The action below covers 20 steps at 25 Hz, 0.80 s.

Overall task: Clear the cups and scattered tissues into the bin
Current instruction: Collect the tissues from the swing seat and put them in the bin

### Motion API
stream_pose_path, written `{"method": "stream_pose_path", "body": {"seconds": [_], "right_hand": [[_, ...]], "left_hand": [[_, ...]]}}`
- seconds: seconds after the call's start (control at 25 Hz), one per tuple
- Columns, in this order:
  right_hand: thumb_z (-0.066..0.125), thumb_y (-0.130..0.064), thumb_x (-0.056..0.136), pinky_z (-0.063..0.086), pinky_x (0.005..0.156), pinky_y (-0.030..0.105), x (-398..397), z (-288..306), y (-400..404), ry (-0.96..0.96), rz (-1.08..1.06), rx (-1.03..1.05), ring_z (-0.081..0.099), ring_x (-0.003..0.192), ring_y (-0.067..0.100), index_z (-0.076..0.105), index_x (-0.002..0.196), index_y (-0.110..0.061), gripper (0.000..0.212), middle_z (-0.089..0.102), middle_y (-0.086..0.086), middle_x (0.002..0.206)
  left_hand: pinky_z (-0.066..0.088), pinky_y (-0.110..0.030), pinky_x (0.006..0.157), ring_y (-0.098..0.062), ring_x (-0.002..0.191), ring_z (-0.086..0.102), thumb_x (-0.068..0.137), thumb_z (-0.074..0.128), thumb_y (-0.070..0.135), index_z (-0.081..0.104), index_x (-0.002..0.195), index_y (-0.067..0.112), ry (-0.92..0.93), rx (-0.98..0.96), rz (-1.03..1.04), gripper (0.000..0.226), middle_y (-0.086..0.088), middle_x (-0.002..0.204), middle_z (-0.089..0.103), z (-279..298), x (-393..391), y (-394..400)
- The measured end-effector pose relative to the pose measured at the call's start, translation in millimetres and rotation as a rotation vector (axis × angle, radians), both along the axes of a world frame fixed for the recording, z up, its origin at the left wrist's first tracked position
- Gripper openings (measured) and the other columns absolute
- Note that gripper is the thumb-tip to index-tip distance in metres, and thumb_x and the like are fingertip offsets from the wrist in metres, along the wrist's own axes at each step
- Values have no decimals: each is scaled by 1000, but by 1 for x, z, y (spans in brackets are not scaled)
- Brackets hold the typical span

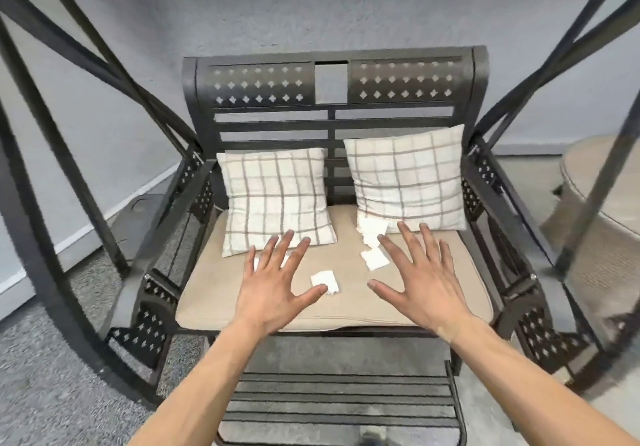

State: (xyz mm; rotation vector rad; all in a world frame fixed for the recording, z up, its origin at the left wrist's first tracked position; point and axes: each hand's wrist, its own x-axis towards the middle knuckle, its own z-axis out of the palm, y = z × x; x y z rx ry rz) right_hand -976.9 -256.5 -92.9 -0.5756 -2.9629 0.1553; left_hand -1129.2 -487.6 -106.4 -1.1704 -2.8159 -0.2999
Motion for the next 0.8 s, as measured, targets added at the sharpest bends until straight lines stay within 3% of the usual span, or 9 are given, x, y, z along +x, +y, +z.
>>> {"method": "stream_pose_path", "body": {"seconds": [0.16, 0.48, 0.8], "right_hand": [[20, -83, 79, 2, 116, 56, -4, -10, 22, 1, -33, -16, -16, 145, 26, 11, 148, -42, 81, 1, -1, 161], [24, -81, 79, 4, 115, 58, -45, -45, 40, -32, -4, -84, -11, 145, 28, 18, 146, -42, 78, 8, -2, 160], [28, -79, 81, 8, 115, 57, -105, -120, 20, -78, -13, -140, -6, 146, 28, 22, 146, -40, 76, 11, -2, 160]], "left_hand": [[0, -49, 119, -15, 149, 1, 79, 21, 86, 3, 150, 45, -7, -21, -41, 84, 11, 161, 6, -7, -15, 29], [9, -52, 118, -21, 147, 15, 82, 30, 82, 17, 151, 38, -25, -50, -30, 83, 4, 159, 21, -28, -47, 37], [13, -52, 118, -20, 146, 16, 83, 29, 80, 14, 151, 37, -93, -72, -29, 82, 2, 159, 20, -108, -107, 15]]}}
